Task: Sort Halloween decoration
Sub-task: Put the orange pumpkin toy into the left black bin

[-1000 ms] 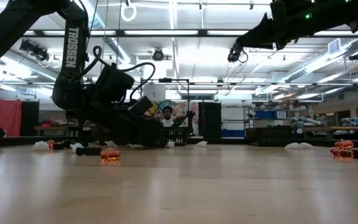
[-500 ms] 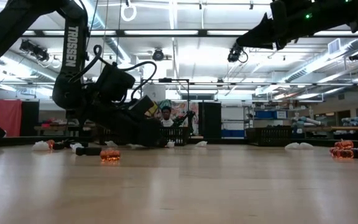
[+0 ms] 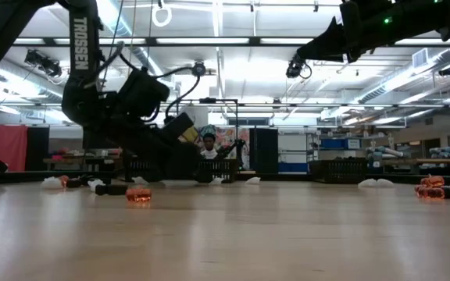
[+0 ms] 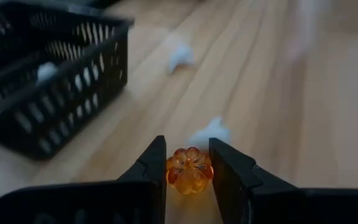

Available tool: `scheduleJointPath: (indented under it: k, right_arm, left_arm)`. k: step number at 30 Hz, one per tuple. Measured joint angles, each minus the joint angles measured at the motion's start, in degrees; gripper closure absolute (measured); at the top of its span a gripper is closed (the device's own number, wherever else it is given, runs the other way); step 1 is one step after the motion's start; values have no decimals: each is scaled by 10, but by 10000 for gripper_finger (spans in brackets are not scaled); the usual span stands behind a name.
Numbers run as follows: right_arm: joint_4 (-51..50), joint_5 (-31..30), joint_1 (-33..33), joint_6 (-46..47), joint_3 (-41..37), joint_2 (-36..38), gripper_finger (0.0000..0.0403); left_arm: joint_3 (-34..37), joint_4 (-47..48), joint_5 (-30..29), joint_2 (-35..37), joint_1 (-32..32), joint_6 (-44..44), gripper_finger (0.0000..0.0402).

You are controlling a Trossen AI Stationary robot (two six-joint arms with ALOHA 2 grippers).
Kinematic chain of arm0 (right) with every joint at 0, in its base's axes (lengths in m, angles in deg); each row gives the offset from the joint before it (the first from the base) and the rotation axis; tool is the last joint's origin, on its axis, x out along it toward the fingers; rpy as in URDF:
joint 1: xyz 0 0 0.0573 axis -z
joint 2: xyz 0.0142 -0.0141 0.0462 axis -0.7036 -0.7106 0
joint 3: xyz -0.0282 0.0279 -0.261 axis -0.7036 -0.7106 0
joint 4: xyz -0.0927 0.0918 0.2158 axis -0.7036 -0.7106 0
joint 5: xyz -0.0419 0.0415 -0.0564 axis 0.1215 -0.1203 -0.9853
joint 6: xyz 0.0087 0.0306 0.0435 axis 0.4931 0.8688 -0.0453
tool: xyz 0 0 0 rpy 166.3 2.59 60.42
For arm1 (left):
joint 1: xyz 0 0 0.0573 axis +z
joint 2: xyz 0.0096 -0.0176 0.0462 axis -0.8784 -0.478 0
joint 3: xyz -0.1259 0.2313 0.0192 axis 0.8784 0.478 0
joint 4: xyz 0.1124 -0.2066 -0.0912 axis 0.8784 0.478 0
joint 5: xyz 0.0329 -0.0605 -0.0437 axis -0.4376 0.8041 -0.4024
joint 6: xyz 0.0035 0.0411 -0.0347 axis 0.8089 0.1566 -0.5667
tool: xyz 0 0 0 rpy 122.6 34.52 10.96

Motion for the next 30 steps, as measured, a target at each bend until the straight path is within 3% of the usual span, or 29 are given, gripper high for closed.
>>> scheduleJointPath:
  k: [14, 21, 27, 30]
  right_arm:
    - [-1, -2, 0, 2, 0, 0, 270]
    - [-1, -2, 0, 2, 0, 0, 270]
    - [-1, -2, 0, 4, 0, 0, 270]
    - [-1, -1, 0, 4, 0, 0, 270]
  left_arm:
    - [-1, 208, -11, 222, 4, -2, 321]
    - [-1, 330, -117, 308, 13, 9, 321]
    - [-2, 428, -199, 319, 64, -43, 321]
    - [-1, 452, -209, 318, 101, -57, 321]
